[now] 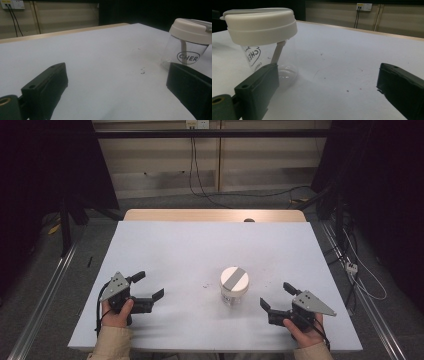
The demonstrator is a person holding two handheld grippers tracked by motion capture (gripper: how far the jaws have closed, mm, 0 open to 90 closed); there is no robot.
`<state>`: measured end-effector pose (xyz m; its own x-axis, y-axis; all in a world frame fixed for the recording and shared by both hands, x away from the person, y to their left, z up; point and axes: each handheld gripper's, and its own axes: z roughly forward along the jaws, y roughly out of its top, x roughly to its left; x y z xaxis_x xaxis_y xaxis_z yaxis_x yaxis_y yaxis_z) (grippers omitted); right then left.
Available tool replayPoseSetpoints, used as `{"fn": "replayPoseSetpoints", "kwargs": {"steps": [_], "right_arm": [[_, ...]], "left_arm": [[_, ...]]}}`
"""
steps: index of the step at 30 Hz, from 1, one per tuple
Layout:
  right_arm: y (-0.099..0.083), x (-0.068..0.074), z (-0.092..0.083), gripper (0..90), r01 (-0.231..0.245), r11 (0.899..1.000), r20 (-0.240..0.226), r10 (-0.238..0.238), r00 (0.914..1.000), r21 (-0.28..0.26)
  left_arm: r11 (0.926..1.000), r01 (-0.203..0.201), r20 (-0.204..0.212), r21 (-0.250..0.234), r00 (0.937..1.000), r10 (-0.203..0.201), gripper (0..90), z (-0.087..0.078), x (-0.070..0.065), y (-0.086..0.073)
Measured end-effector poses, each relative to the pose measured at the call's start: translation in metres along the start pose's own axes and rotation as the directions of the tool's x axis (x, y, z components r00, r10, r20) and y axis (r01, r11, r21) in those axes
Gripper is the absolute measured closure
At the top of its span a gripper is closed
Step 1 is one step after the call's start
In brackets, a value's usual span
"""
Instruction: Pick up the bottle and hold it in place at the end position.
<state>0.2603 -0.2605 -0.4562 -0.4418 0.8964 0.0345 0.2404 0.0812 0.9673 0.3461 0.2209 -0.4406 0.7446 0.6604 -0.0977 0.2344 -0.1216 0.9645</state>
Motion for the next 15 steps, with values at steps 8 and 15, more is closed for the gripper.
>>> {"fn": "replayPoseSetpoints", "kwargs": {"steps": [8, 15], "right_arm": [[0.002, 0.005, 0.004, 3.7, 0.002, 1.000, -0.036, -0.002, 0.9994, 0.011], [0.006, 0.012, 0.009, 1.8, -0.003, 1.000, -0.066, 0.004, 0.9978, 0.007]], "left_arm": [[1.0000, -0.004, 0.003, -0.001, 1.0000, 0.004, 3.4, 0.001, -0.002, 0.000], [1.0000, 0.003, 0.009, -0.004, 1.0000, -0.003, 3.4, 0.003, -0.003, 0.000]]}}
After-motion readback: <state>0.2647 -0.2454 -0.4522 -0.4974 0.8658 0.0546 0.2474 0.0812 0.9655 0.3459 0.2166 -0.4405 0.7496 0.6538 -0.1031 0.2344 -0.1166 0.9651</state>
